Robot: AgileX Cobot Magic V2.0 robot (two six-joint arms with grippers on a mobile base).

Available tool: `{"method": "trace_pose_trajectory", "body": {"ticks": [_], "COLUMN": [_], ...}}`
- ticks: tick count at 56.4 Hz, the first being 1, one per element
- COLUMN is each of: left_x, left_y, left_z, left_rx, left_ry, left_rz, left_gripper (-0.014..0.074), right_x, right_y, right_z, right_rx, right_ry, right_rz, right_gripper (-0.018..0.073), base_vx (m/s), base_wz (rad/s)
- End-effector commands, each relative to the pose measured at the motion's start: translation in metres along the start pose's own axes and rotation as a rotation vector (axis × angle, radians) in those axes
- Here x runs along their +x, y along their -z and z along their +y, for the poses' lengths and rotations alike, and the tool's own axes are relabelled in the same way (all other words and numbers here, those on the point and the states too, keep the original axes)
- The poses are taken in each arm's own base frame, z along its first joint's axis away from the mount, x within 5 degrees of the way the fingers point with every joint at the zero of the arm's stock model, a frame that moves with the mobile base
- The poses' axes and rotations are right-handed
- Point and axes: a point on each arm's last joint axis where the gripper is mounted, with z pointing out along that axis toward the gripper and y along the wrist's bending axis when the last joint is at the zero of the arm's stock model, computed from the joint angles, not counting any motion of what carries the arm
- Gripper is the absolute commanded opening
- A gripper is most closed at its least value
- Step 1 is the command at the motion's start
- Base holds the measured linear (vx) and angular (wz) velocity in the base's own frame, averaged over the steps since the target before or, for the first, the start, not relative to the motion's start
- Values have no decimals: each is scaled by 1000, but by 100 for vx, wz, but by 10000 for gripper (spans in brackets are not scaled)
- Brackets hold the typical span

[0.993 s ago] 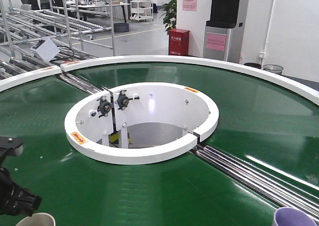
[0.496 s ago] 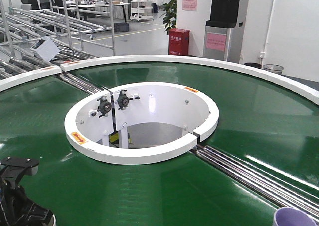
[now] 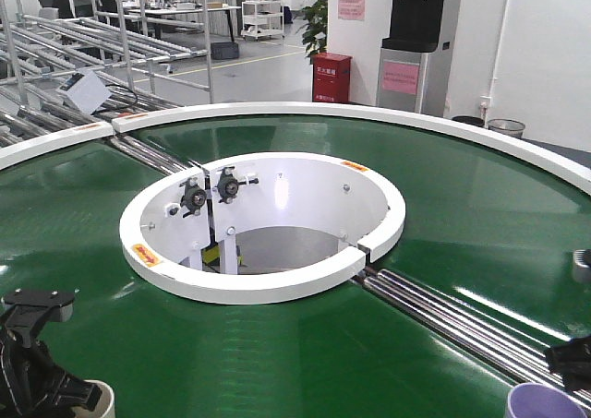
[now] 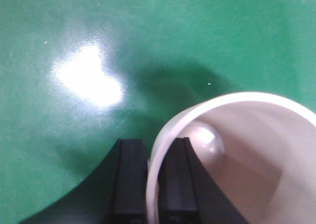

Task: Grab cup from conveyor and place in blue bin
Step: 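Lower left gripper to beige cup and right gripper to lavender cup, then close both grippers on the cup rims and lift the cups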

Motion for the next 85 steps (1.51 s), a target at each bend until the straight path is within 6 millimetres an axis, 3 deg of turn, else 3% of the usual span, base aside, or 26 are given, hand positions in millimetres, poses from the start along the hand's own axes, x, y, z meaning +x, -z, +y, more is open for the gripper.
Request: {"method": "trace_pose_trajectory", "body": {"ticks": [1,14,26,35,45,54,64,74,85], "left_x": [-12,-12,-14,-15,-14,-15,-17,-13,4], "left_y": [21,21,21,21,22,35,69,115,165], "left_z": [-1,0,0,1,0,-1,-6,-16,-30], "left_rx": [-12,-21,-24,-24,-23,-26,-25,-21,-7], "left_ry": [-2,-8,-8,-8,-8,-11,-13,-31,-71], "left_rz": [-120,-130,-150,-153,-153,-207,-372,-571,-740], "left_gripper": [1,-9,-9,-9,-9,-9,-9,-9,-9], "right_x": [-17,-14,-13,-12,-13,-16,-23,-28,-28], "right_y": [0,-39,-60,-66,-59,-43,-10,42,103], "right_z": [-1,1,3,6,9,13,32,64,82], "right_rx": [-5,-21,-44,-71,-100,-135,-172,-225,-276], "right_ry": [33,45,29,4,-20,22,71,144,146], "right_rz": [-5,108,149,166,148,92,-47,-302,-509], "right_gripper": [510,490,386,283,130,-11,-11,-9,-9], "base_vx": [0,0,0,0,0,0,0,0,0], "base_wz": [0,0,0,0,0,0,0,0,0]}}
